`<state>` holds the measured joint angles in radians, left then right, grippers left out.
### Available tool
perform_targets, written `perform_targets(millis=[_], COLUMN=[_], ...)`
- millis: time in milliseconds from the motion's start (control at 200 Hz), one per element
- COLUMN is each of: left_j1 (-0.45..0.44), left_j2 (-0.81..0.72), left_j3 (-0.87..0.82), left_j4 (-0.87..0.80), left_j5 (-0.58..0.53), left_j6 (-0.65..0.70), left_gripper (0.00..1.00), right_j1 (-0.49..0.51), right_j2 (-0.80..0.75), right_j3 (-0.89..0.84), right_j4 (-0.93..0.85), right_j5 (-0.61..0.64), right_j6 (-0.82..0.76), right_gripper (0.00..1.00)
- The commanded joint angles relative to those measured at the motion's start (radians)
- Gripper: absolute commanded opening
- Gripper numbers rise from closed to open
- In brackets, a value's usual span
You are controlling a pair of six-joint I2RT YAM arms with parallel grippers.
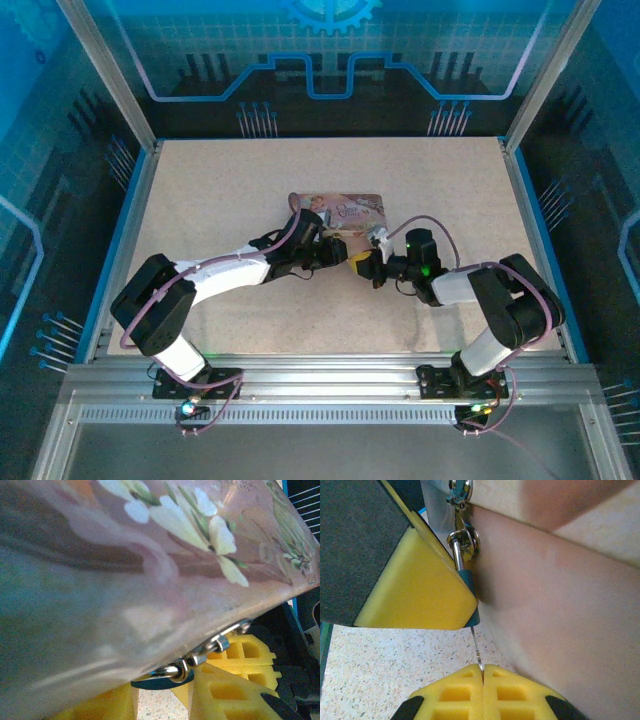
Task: Unlock the padlock with the key
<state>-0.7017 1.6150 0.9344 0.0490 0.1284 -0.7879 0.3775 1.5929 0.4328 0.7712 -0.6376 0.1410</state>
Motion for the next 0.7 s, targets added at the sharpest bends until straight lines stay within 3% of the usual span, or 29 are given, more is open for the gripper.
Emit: perform_targets(millis=[0,695], left_j1=[0.002,0.013], left_j2=[-0.03,-0.021], left_j3=[0.035,0.04], left_j4=[0.028,0.036], left_j5=[0.049,0.046], left_j6=[0.002,-0.006], left_gripper=[0.28,0.28], right_j1=[-0.016,-0.016], right_j2=[-0.002,-0.01], right_j3=[0.004,-0.014], right_j4=[0.046,0.046], right_j5=[0.0,-0.026], right_j6=[-0.012,-0.004], right_gripper=[0.0,0.0])
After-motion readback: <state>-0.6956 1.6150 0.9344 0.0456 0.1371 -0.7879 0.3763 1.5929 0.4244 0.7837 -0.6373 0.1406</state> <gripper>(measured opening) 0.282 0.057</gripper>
